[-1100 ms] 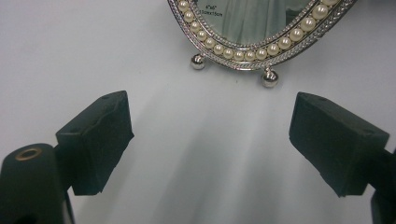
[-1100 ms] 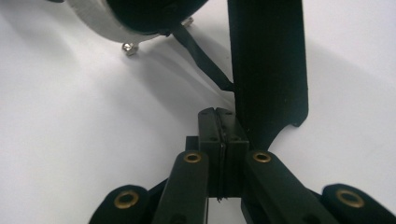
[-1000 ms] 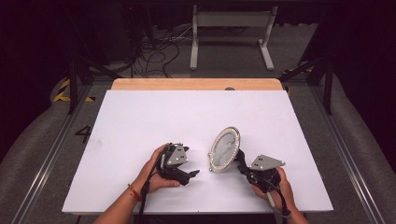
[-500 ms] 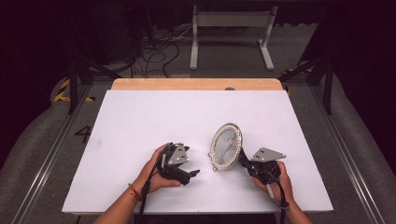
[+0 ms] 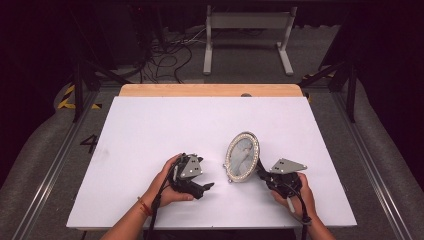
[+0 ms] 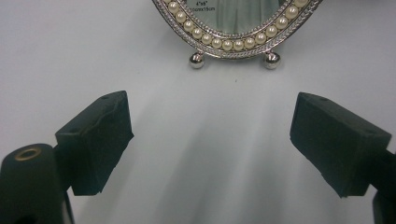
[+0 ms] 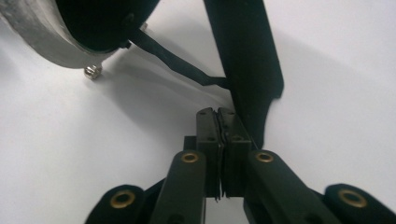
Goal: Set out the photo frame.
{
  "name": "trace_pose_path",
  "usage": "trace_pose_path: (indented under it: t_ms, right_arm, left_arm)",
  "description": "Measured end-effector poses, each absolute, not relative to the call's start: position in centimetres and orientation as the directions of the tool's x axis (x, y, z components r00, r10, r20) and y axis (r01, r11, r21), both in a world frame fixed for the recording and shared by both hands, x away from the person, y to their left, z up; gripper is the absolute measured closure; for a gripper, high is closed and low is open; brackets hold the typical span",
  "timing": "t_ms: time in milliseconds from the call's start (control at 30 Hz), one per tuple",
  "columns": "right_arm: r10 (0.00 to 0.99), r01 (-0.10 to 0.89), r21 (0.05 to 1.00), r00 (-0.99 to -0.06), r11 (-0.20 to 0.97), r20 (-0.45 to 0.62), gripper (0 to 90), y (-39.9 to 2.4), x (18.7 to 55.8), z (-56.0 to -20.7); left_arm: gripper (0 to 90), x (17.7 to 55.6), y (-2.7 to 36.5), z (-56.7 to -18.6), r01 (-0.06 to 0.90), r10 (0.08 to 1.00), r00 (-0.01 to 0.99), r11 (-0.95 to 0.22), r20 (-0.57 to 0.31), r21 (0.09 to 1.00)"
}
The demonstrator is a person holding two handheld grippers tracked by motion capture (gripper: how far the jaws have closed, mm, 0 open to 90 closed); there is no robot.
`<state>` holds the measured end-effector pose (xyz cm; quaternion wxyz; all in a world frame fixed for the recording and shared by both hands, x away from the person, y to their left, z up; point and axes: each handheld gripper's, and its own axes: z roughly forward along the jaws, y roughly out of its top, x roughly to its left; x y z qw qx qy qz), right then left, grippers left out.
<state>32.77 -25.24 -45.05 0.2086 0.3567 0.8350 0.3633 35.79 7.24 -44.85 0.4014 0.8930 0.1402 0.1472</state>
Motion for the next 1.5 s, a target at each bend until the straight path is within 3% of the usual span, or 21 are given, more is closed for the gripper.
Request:
trace_pose_path:
  t_ms: [800,1367,1500]
  right_arm:
    - [0.779,0.476,0.760,-0.624,0.443,-0.064,90.0,-26.2,33.9,-44.7]
    - [0.789,0.482,0.766,-0.612,0.425,-0.052,89.9,-26.2,37.2,-44.7]
    - [0.797,0.485,0.766,-0.602,0.421,-0.057,84.1,-26.1,37.3,-44.9]
  left_arm:
    - [13.5,35.6,7.0,-44.9,0.122,0.344,0.927,-0.659,0.153,0.742]
    - [13.4,35.7,7.0,-44.9,0.124,0.346,0.926,-0.659,0.152,0.742]
    - [13.4,35.6,7.0,-44.9,0.126,0.346,0.926,-0.659,0.150,0.742]
